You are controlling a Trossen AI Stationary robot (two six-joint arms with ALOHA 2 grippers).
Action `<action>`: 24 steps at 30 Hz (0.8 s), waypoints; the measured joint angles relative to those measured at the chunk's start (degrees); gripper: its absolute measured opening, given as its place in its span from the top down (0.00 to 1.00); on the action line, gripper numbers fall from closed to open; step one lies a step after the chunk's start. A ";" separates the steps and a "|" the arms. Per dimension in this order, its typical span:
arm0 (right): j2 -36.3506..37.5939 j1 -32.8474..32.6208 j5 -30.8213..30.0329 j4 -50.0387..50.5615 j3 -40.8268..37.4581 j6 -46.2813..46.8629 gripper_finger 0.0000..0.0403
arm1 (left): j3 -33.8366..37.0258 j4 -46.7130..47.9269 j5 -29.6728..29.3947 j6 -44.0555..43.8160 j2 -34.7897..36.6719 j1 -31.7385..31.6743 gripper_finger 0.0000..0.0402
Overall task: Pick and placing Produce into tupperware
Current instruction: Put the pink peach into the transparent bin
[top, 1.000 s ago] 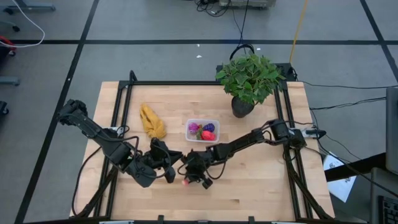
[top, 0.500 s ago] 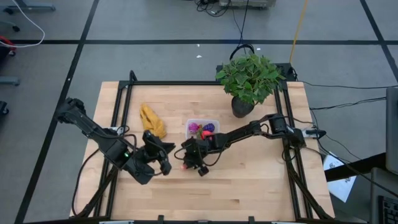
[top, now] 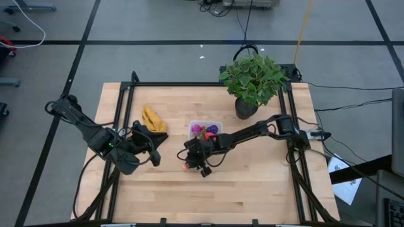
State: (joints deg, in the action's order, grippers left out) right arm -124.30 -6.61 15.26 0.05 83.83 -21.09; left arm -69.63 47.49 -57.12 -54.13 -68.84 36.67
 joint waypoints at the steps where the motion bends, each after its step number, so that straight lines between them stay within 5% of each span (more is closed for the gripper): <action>1: 0.41 0.00 -0.89 -0.35 0.00 -0.59 0.76 | 0.00 0.42 0.00 -0.02 0.34 -0.02 0.88; 12: 8.61 2.06 -10.70 9.46 0.01 -5.31 0.76 | 0.00 5.25 1.10 -3.65 0.25 -0.26 0.88; 24: 13.26 13.06 -14.14 24.48 0.00 -5.74 0.76 | 0.00 10.09 1.77 -5.54 0.29 -0.22 0.88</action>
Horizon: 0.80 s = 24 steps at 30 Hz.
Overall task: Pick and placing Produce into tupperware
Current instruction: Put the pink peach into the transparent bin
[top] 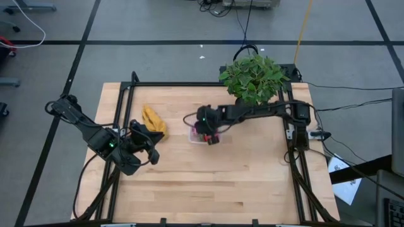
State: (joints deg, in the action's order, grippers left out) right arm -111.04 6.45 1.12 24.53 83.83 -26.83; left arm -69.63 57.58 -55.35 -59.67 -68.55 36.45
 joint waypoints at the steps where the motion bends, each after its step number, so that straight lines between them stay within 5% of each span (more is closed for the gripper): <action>1: 0.02 0.89 -0.02 -0.15 0.00 -0.04 0.76 | 0.00 0.69 -0.02 -0.51 0.02 0.00 0.88; 24: -0.02 7.36 0.14 1.41 -0.64 -1.64 0.76 | 0.00 9.16 1.49 -2.36 0.00 0.04 0.88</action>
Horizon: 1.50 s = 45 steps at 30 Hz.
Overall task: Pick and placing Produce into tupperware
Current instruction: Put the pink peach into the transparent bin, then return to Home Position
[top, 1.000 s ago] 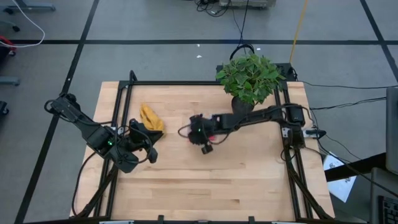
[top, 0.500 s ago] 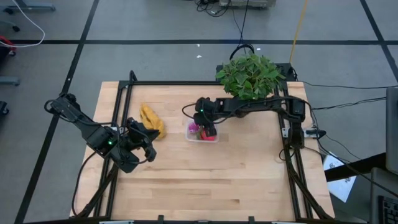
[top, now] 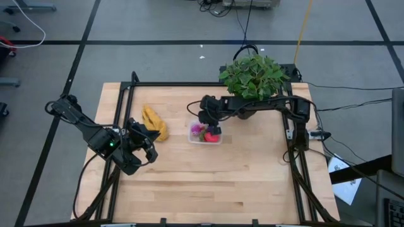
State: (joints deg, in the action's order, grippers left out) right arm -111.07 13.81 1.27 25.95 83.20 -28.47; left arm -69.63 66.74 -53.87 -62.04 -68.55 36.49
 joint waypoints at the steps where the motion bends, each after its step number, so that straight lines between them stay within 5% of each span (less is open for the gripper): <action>1: 0.00 0.12 -0.03 -0.50 -0.71 -0.24 0.76 | 0.00 -0.01 0.00 0.00 0.00 0.00 0.88; 27: -0.07 0.74 -0.08 -4.69 -5.24 -1.37 0.76 | 0.00 -0.04 -0.02 0.24 0.00 -0.04 0.88; 32: 0.27 0.27 -5.79 -4.63 -5.24 -2.46 0.76 | 0.00 -0.04 -0.03 0.24 0.00 -0.04 0.88; 45: 9.95 -2.18 -8.78 -4.57 -5.24 -3.52 0.76 | 0.00 -0.07 -0.04 -1.16 0.00 -0.04 0.88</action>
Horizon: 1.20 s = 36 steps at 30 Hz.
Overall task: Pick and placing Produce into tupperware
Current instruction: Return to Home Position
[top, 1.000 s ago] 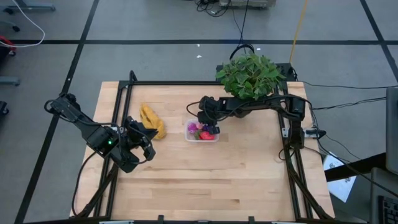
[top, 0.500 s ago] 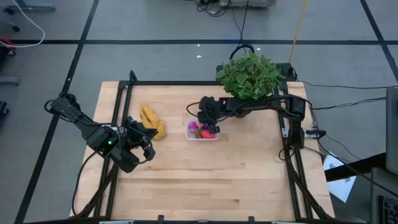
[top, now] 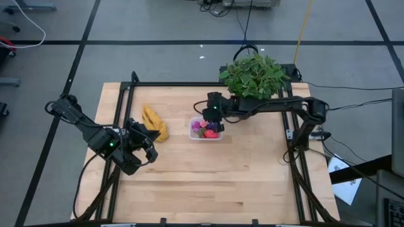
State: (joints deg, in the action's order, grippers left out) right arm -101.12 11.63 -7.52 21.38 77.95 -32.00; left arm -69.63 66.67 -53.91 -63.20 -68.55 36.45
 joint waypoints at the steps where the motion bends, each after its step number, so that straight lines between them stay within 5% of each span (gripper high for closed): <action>1: 1.04 -0.37 -0.01 0.38 0.00 0.41 0.76 | 0.00 -0.02 0.00 0.00 0.00 0.00 0.88; 14: 14.82 -17.24 -0.32 10.89 0.04 6.81 0.76 | 0.00 0.00 0.00 -5.55 -0.17 0.04 0.88; 21: 17.39 -32.23 -10.47 13.24 0.04 12.44 0.76 | 0.00 -0.78 0.38 -11.39 -3.00 0.33 0.88; 26: 17.33 -40.25 -10.78 15.25 0.04 18.24 0.82 | 0.02 -4.30 1.53 -12.39 -6.98 0.95 0.88; 36: 20.74 -49.65 -20.99 16.21 0.04 19.56 0.99 | 0.02 -8.46 -8.83 -10.48 -8.85 6.19 0.89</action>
State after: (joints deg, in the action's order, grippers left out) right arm -80.38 -38.02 -28.51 37.59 78.00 -12.44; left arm -69.60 58.21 -62.74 -73.68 -77.40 42.64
